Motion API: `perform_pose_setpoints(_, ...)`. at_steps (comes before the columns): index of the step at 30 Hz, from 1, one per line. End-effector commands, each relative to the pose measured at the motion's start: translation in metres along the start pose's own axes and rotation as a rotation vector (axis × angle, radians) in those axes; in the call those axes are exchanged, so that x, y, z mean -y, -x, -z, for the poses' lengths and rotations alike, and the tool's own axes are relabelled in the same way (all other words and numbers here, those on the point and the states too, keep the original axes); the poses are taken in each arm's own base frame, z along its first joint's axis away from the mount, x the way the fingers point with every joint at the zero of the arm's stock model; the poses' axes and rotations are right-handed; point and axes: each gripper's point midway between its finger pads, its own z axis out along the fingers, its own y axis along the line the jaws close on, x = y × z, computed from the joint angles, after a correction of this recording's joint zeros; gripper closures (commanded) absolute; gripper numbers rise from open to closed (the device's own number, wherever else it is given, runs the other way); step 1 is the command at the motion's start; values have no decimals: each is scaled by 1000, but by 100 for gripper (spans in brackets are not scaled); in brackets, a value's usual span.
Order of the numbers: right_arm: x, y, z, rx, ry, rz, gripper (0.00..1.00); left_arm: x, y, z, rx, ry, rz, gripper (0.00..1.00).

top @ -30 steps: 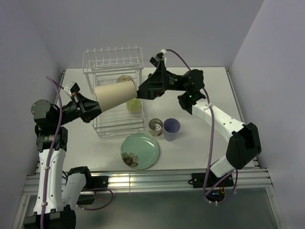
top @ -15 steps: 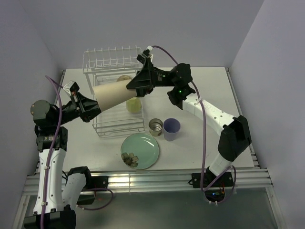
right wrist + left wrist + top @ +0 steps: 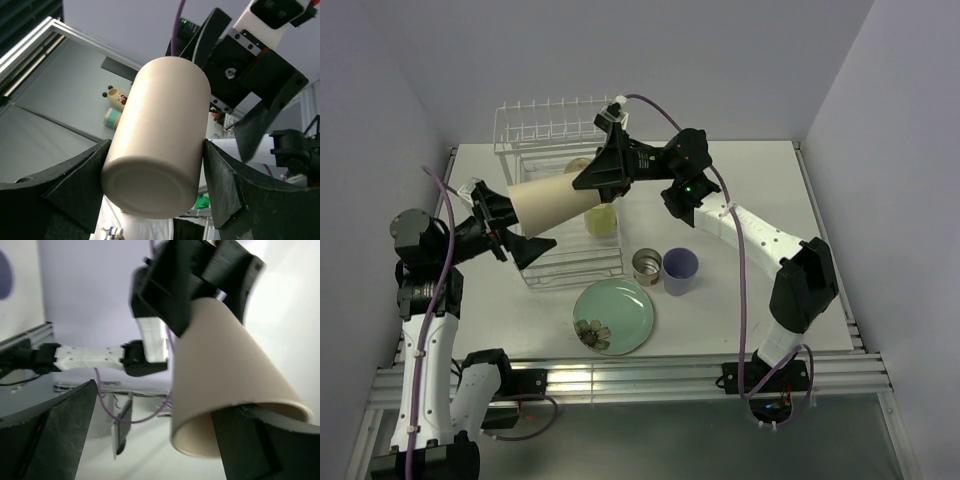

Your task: Load the mixed dishes into the dish rack

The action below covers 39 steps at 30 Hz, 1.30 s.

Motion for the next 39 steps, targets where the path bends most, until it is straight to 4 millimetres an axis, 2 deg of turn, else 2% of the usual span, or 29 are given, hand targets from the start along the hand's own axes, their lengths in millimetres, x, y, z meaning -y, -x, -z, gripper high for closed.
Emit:
perform_pose_setpoints(1,-20,9,-3,20,-1,119,100,-20,8,0,75,95,-18,1)
perform_pose_setpoints(2,-13,17,0,35,-31,126,100,-31,14,0,97,138,18,1)
perform_pose_setpoints(3,4,22,3,45,-108,57,100,-50,19,2,140,211,112,1)
perform_pose_setpoints(4,-1,34,1,63,-135,186,100,-60,20,4,147,247,103,1)
perform_pose_setpoints(5,15,45,1,78,-196,185,100,-73,23,5,158,287,150,1)
perform_pose_setpoints(6,42,46,7,78,-321,94,100,-90,19,10,166,350,246,1)
perform_pose_setpoints(7,27,66,4,111,-353,264,100,-105,23,14,200,398,263,1)
perform_pose_setpoints(8,54,75,5,111,-422,245,100,-114,23,17,214,427,295,1)
perform_pose_setpoints(9,73,75,12,95,-507,228,100,-124,20,21,229,462,349,1)
perform_pose_setpoints(10,61,86,11,115,-517,285,100,-134,20,24,250,490,375,1)
perform_pose_setpoints(11,87,98,15,146,-590,270,100,-138,19,26,263,501,388,1)
perform_pose_setpoints(12,97,98,20,141,-639,266,100,-140,18,28,275,510,398,1)
perform_pose_setpoints(13,98,104,20,153,-655,287,100,-145,18,31,298,528,413,1)
perform_pose_setpoints(14,118,108,26,167,-713,268,100,-148,18,33,310,539,421,1)
perform_pose_setpoints(19,160,109,38,162,-850,332,100,-157,14,37,318,572,452,1)
perform_pose_setpoints(22,178,107,34,148,-948,435,100,-159,11,38,318,571,452,1)
perform_pose_setpoints(23,184,100,26,130,-966,462,100,-159,10,37,314,567,456,1)
perform_pose_setpoints(25,195,101,24,124,-1024,537,100,-163,7,38,307,567,465,1)
perform_pose_setpoints(26,195,96,12,118,-1021,580,100,-164,5,38,302,564,469,1)
perform_pose_setpoints(29,201,99,5,124,-1063,682,100,-167,1,39,293,567,480,2)
perform_pose_setpoints(30,205,94,-1,107,-1067,712,100,-167,-1,39,288,569,479,3)
perform_pose_setpoints(32,206,99,-4,139,-1092,770,100,-167,-1,40,285,577,479,3)
perform_pose_setpoints(34,214,93,-8,121,-1118,816,100,-167,-3,40,279,588,479,3)
perform_pose_setpoints(35,216,99,-7,146,-1146,859,100,-167,-3,41,279,592,479,3)
perform_pose_setpoints(36,224,93,-8,133,-1164,872,100,-166,-3,41,278,597,473,3)
perform_pose_setpoints(38,228,99,-8,174,-1195,916,100,-166,-4,42,273,599,472,3)
perform_pose_setpoints(39,236,96,-5,168,-1216,928,100,-167,-5,42,271,604,470,3)
